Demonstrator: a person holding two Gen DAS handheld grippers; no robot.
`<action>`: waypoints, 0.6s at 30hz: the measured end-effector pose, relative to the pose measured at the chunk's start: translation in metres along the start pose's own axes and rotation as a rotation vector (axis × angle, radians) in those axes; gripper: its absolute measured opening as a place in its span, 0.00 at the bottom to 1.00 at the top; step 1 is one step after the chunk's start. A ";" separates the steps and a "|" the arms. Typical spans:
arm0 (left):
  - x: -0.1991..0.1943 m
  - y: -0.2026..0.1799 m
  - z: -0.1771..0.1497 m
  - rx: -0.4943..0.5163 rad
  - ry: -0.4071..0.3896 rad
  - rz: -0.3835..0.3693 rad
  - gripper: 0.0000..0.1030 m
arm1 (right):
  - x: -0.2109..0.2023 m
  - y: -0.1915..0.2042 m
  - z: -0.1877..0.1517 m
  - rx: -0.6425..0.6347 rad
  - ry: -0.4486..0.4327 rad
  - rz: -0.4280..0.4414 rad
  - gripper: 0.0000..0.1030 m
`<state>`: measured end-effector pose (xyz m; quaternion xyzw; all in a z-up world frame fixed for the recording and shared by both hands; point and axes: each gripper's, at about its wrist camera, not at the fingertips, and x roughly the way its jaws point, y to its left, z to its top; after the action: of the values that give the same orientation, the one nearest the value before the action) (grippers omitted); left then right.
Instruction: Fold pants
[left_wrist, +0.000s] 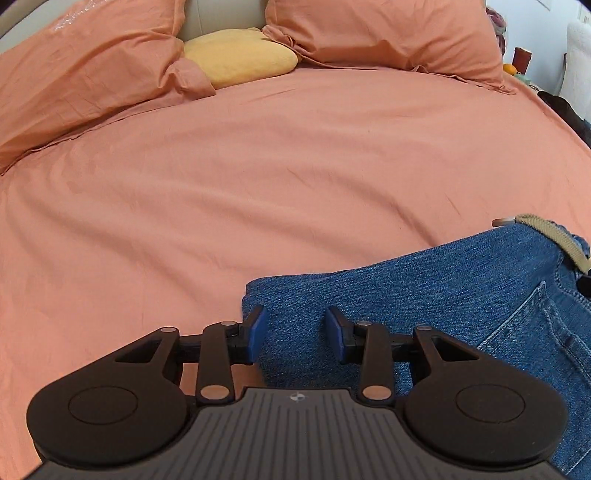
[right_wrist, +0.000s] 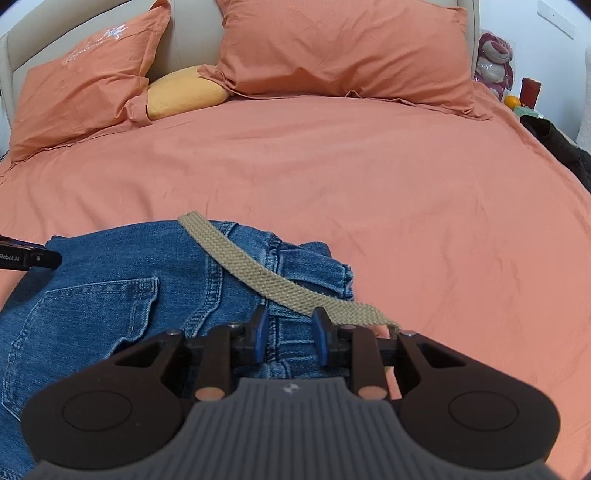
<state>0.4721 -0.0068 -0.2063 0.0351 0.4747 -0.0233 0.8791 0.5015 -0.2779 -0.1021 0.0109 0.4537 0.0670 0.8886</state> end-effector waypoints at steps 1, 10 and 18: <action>-0.002 0.000 0.000 0.003 -0.001 0.003 0.41 | -0.003 0.002 -0.001 0.002 -0.008 -0.007 0.21; -0.054 -0.006 -0.022 -0.028 -0.046 -0.021 0.42 | -0.085 0.014 -0.039 0.055 -0.172 -0.026 0.32; -0.110 -0.018 -0.092 -0.112 -0.042 -0.099 0.46 | -0.110 0.018 -0.101 0.140 -0.239 -0.045 0.39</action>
<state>0.3334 -0.0165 -0.1654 -0.0383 0.4577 -0.0411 0.8873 0.3542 -0.2783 -0.0713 0.0706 0.3484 0.0134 0.9346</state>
